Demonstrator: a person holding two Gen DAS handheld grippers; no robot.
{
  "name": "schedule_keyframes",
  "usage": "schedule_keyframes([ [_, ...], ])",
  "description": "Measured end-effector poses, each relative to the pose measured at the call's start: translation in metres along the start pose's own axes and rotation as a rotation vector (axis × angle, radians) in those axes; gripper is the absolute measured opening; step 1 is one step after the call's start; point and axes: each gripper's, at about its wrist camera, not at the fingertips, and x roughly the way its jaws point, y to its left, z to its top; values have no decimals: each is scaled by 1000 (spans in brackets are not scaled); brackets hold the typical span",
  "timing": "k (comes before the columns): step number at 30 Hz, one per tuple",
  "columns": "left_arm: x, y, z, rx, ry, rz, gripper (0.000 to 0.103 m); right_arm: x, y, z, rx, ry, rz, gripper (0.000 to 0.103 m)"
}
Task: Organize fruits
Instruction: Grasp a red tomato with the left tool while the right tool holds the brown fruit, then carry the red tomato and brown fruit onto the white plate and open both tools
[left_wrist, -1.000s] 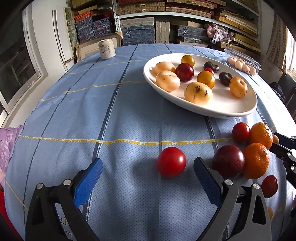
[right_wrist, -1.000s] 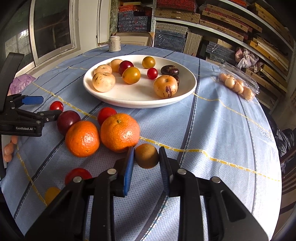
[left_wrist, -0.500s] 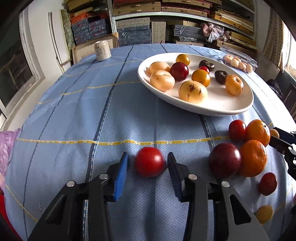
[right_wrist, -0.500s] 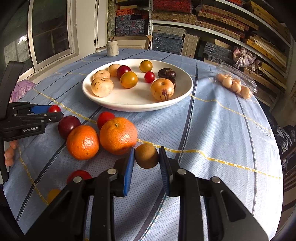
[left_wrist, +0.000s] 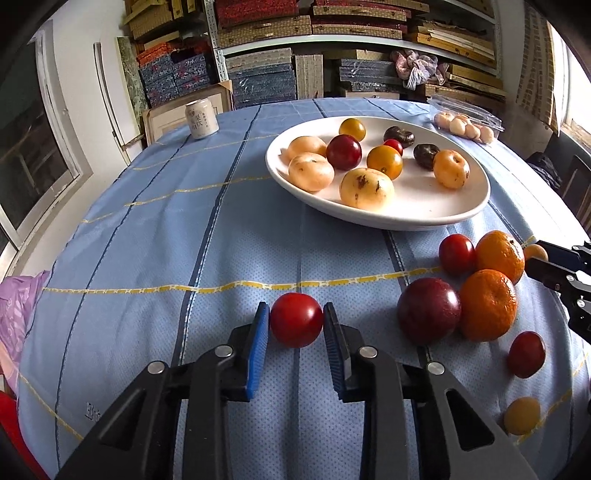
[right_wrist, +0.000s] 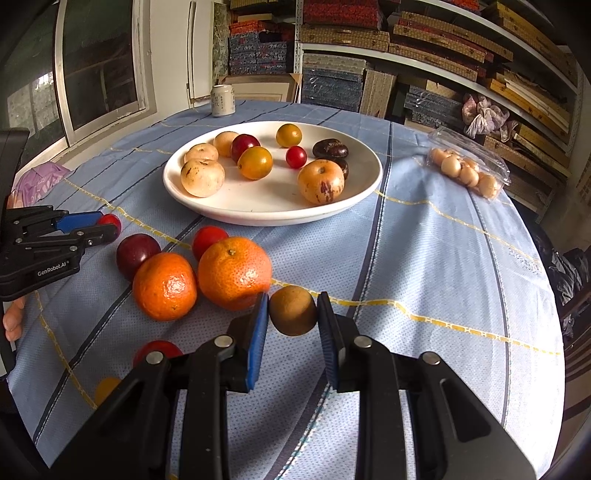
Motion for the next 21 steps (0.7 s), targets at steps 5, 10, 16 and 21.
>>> schedule_keyframes([
  [5, -2, 2, -2, -6, -4, -10, 29, -2, 1, 0, 0, -4, -6, 26],
  [10, -7, 4, -3, -11, -12, -22, 29, -3, 1, 0, -1, -6, -9, 26],
  [16, -12, 7, -4, -25, -16, -41, 29, -4, 2, 0, -1, -10, -8, 26],
  [21, -18, 11, -3, -35, -25, -56, 29, -7, 2, 0, 1, -20, 0, 26],
])
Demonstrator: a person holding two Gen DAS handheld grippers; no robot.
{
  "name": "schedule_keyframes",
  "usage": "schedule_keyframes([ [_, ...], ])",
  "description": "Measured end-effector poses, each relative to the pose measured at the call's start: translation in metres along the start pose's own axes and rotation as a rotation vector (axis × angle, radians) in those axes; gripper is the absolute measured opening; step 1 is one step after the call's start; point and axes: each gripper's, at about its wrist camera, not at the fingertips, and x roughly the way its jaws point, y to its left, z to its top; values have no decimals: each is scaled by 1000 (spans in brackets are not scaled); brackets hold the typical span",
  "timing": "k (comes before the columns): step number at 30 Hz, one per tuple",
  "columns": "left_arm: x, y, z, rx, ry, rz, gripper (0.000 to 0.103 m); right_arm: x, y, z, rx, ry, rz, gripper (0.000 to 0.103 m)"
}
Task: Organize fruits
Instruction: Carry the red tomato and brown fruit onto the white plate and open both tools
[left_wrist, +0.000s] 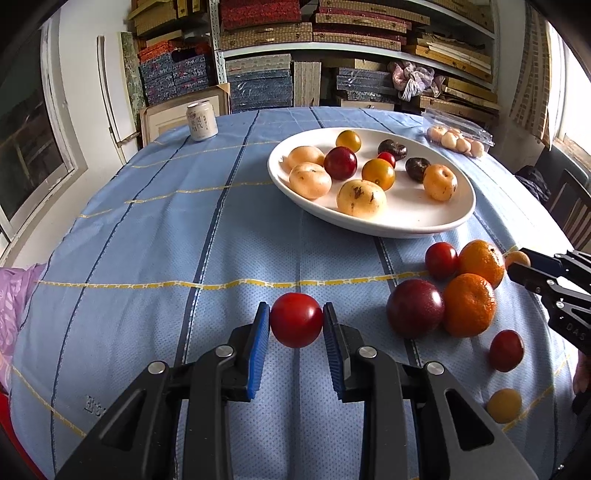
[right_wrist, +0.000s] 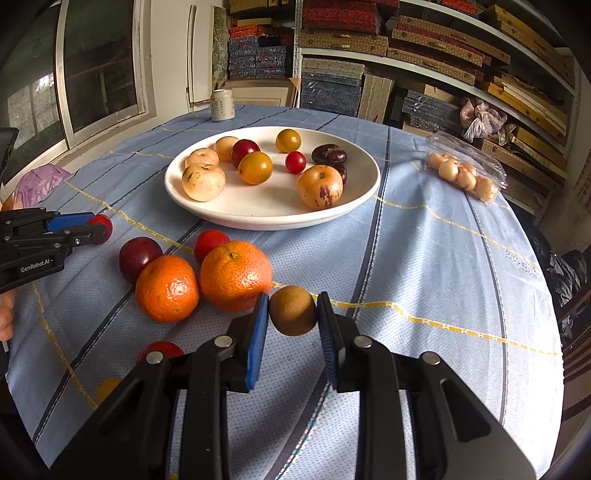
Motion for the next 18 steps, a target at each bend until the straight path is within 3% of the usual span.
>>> schedule_keyframes([
  [18, -11, 4, -3, -11, -10, -42, 29, -7, 0, -9, 10, 12, 8, 26],
])
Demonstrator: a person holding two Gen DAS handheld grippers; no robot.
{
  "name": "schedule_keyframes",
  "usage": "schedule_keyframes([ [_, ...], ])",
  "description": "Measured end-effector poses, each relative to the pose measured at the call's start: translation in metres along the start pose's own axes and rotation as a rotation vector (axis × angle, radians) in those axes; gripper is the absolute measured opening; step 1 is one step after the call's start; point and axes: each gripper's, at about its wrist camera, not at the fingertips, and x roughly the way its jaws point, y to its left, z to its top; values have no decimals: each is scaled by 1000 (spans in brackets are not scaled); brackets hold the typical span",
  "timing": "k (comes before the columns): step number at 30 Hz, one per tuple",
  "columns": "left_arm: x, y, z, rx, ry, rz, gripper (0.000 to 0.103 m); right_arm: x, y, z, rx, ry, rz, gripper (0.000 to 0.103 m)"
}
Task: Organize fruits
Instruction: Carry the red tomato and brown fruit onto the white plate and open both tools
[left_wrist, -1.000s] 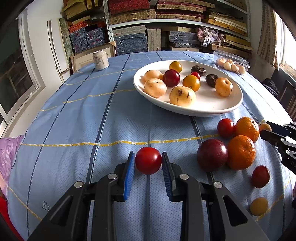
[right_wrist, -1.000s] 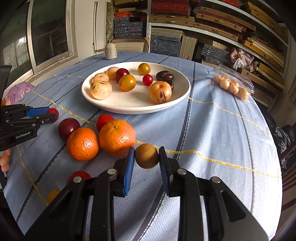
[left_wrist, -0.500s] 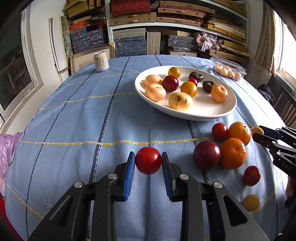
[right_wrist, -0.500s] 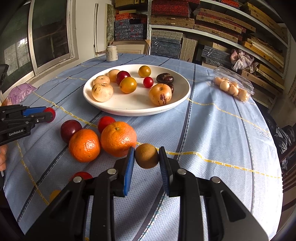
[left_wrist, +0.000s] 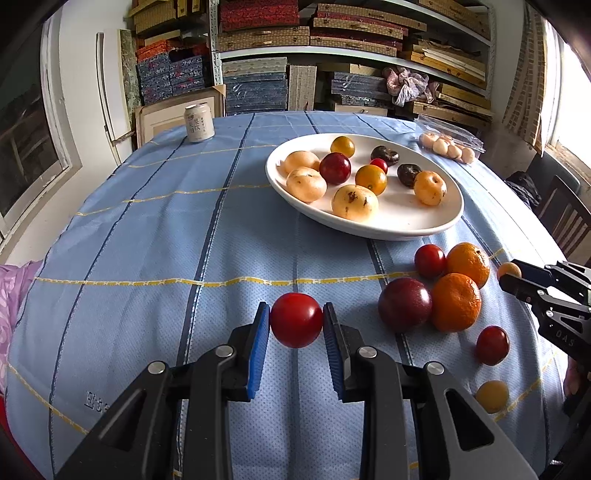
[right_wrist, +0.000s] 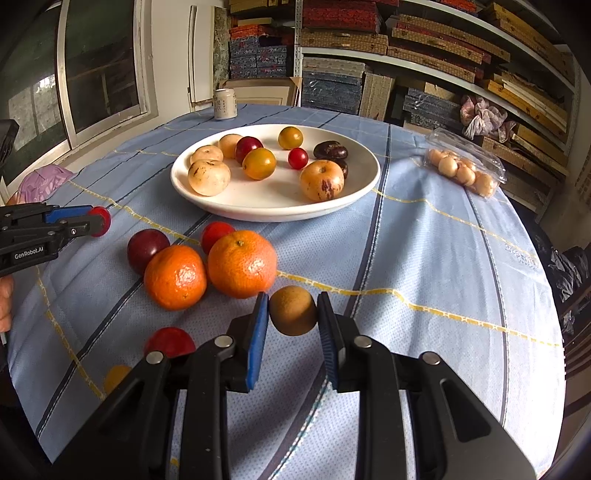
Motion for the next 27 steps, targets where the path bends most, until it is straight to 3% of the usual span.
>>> schedule_keyframes([
  [8, -7, 2, 4, -5, -5, -27, 29, -17, -2, -1, -2, 6, 6, 26],
  [12, -13, -2, 20, 17, -34, -24, 30, -25, -3, 16, -23, -12, -8, 26],
  [19, -7, -11, 76, 27, -83, -30, 30, -23, 8, 62, -79, -52, 17, 26],
  [27, 45, -27, 144, 2, -73, -57, 29, 34, 17, 101, -83, -3, 63, 26],
])
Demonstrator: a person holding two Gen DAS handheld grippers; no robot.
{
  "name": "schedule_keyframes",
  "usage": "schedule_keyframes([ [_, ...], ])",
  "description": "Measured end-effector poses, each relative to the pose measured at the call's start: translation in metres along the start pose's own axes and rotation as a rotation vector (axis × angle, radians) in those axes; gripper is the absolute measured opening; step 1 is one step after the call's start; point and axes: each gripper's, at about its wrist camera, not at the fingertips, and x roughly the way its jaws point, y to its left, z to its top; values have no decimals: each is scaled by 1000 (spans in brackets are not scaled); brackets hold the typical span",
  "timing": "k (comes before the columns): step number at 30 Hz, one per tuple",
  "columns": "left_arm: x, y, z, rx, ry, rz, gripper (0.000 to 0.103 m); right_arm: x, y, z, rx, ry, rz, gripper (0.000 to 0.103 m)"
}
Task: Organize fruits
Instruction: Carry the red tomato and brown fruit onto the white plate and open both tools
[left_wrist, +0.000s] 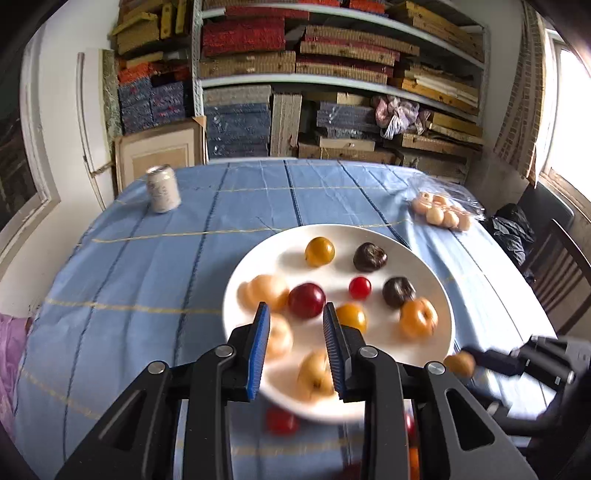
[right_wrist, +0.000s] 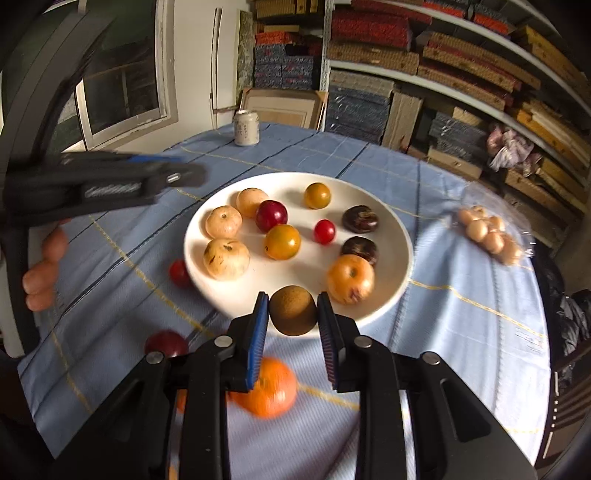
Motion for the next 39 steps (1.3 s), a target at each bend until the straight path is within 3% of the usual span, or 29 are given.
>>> schedule_keyframes([
  [3, 25, 2, 8, -27, 36, 1, 28, 22, -2, 7, 21, 25, 17, 26],
  [5, 19, 6, -1, -21, 34, 1, 29, 19, -4, 7, 30, 11, 39, 26],
  [9, -14, 12, -42, 31, 29, -2, 29, 0, -7, -9, 42, -9, 71, 26],
  [14, -23, -1, -106, 205, 87, 80, 30, -10, -4, -36, 55, 7, 79, 26],
  [17, -5, 12, -114, 134, 141, 49, 30, -14, -3, -45, 81, 6, 81, 26],
  [21, 1, 11, -107, 116, 111, 32, 30, -24, -2, -53, 93, -3, 85, 26],
  [22, 2, 10, -104, 118, 97, 29, 32, -26, -2, -55, 97, -3, 85, 26],
  [24, 8, 9, -101, 112, 107, 20, 46, -29, -3, -58, 106, -6, 83, 26],
  [26, 13, 8, -100, 104, 112, 20, 66, -33, -5, -59, 120, -12, 83, 26],
  [28, 14, 5, -98, 108, 105, 28, 68, -35, -6, -58, 122, -17, 82, 26],
  [30, 16, 5, -96, 111, 105, 33, 67, -36, -6, -57, 120, -19, 84, 26],
  [31, 19, 6, -96, 110, 112, 33, 53, -36, -5, -57, 119, -19, 86, 26],
  [32, 22, 6, -96, 110, 129, 21, 31, -36, -5, -58, 119, -19, 89, 26],
  [39, 8, 8, -104, 107, 122, 13, 31, -42, -3, -58, 117, -31, 92, 26],
])
